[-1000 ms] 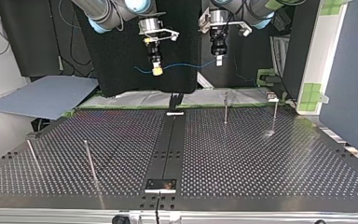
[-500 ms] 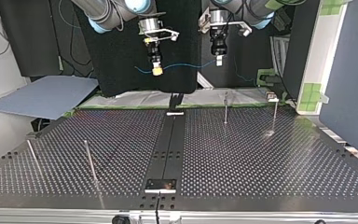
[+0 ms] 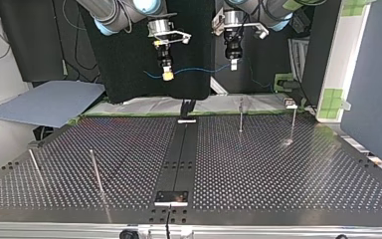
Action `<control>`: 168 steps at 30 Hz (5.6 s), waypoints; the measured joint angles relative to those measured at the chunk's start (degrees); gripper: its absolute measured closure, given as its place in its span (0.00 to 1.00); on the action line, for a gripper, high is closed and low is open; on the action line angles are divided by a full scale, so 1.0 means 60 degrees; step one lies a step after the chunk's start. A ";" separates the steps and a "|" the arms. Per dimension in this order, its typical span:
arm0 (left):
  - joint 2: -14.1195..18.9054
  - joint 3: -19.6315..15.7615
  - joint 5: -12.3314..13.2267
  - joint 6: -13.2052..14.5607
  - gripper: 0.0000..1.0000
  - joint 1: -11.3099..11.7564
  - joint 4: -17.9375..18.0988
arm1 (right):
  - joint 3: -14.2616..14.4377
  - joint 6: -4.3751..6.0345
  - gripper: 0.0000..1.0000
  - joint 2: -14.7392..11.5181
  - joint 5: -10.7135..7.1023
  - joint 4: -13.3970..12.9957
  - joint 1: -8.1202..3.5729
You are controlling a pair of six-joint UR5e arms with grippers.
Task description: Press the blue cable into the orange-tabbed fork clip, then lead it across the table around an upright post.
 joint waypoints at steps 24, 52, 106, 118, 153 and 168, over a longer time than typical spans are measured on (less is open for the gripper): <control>0.0000 0.0000 0.0000 0.0000 1.00 0.0000 0.0000 | 0.0000 0.0000 1.00 0.0000 0.0000 0.0000 0.0000; 0.0000 0.0000 0.0000 0.0000 1.00 0.0000 0.0000 | -0.0001 0.0000 1.00 -0.0001 0.0000 0.0001 0.0000; -0.0088 -0.0322 0.0044 0.0029 1.00 0.0088 -0.0630 | -0.0233 0.0119 1.00 0.0216 0.0246 0.0234 0.0233; -0.0088 -0.0322 0.0044 0.0030 1.00 0.0088 -0.0630 | -0.1405 0.0161 1.00 0.1389 0.1419 0.0641 0.1379; 0.1349 -0.0293 0.2049 -0.1086 1.00 0.1528 -0.1789 | -0.1529 0.1131 1.00 0.0803 0.0680 0.1021 0.0168; 0.0095 -0.0394 0.1673 -0.0892 1.00 0.1831 -0.1121 | -0.2352 0.1273 1.00 0.1890 -0.0660 0.0709 0.0157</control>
